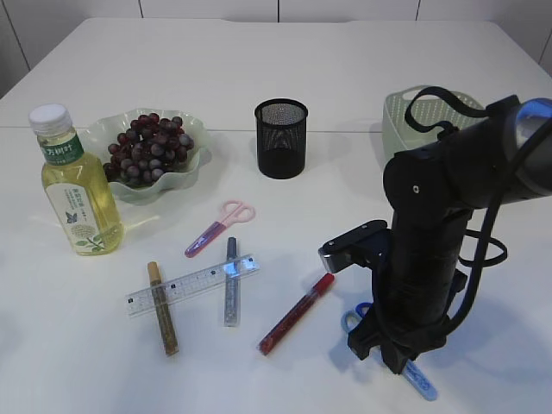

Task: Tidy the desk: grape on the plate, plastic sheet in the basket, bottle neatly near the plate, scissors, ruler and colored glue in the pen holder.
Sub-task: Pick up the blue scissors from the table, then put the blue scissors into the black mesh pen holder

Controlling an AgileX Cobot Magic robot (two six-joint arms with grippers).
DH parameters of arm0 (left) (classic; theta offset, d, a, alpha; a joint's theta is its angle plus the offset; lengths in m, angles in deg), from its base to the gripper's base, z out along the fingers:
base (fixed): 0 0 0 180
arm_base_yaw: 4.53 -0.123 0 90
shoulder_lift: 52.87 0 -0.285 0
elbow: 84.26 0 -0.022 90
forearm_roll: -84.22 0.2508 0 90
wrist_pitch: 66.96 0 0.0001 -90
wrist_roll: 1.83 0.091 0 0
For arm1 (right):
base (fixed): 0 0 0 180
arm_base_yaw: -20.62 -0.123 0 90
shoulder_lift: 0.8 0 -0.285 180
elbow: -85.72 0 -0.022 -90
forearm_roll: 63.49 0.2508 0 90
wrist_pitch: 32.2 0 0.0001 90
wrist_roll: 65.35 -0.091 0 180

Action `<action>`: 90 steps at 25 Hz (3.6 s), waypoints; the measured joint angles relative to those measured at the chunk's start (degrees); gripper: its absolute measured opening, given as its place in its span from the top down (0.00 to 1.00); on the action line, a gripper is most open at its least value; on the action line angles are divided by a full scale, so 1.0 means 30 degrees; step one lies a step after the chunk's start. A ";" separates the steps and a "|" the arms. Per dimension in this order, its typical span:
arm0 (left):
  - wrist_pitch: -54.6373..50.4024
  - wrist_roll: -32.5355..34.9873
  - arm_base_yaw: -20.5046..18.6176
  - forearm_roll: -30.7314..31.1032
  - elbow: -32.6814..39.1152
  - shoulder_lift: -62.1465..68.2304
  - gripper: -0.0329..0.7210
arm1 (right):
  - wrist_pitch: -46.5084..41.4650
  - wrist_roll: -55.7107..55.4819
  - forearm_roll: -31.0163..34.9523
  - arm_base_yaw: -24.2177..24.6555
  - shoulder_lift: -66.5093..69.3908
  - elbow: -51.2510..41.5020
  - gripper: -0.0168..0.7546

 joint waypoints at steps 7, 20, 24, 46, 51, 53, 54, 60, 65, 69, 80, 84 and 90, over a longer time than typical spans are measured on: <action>0.0000 0.0000 0.0000 0.0000 0.0000 0.0000 0.38 | -0.0834 -0.0218 0.0932 0.0000 0.0032 0.0000 0.72; 0.0000 0.0000 0.0000 0.0000 0.0000 0.0000 0.38 | -0.1423 -0.1587 0.1357 0.0000 0.0071 0.0000 0.72; 0.0000 0.0000 0.0000 0.0000 0.0000 0.0000 0.38 | -0.1423 -0.1939 0.1357 0.0000 0.0071 0.0025 0.72; 0.0000 0.0000 0.0000 0.0000 0.0000 0.0000 0.38 | -0.2199 -0.2774 0.0568 0.0000 0.0111 0.1315 0.72; 0.0000 0.0000 0.0000 0.0000 0.0000 0.0000 0.38 | -0.1882 -0.2774 0.0523 0.0000 0.0075 0.1315 0.72; 0.0000 0.0000 0.0000 0.0000 0.0000 0.0000 0.38 | -0.1542 -0.2816 0.0523 0.0000 -0.0291 0.1247 0.72; 0.0000 0.0000 0.0000 0.0000 0.0000 0.0000 0.38 | -0.1376 -0.2816 0.0523 0.0000 -0.0616 0.1206 0.72; 0.0000 0.0000 0.0000 0.0000 0.0000 0.0000 0.38 | -0.0750 -0.2888 0.0475 0.0000 -0.2166 0.1046 0.72; 0.0000 0.0000 0.0000 0.0000 0.0000 0.0000 0.38 | 0.0343 -0.3085 -0.0099 -0.0011 -0.3214 0.0907 0.72; 0.0000 0.0000 0.0000 0.0000 0.0000 0.0000 0.38 | 0.1255 -0.3261 -0.0920 -0.0011 -0.3818 0.0907 0.72; 0.0000 0.0000 0.0000 0.0000 0.0000 0.0000 0.38 | 0.3617 -0.2993 -0.1467 -0.0011 -0.4078 0.2643 0.72; 0.0000 0.0000 0.0000 0.0000 0.0000 0.0000 0.38 | 0.4638 -0.2910 -0.1787 -0.0011 -0.4078 0.3819 0.72; 0.0000 0.0000 0.0000 0.0000 0.0000 0.0000 0.38 | 0.6038 -0.2599 -0.2593 -0.0011 -0.4078 0.5205 0.72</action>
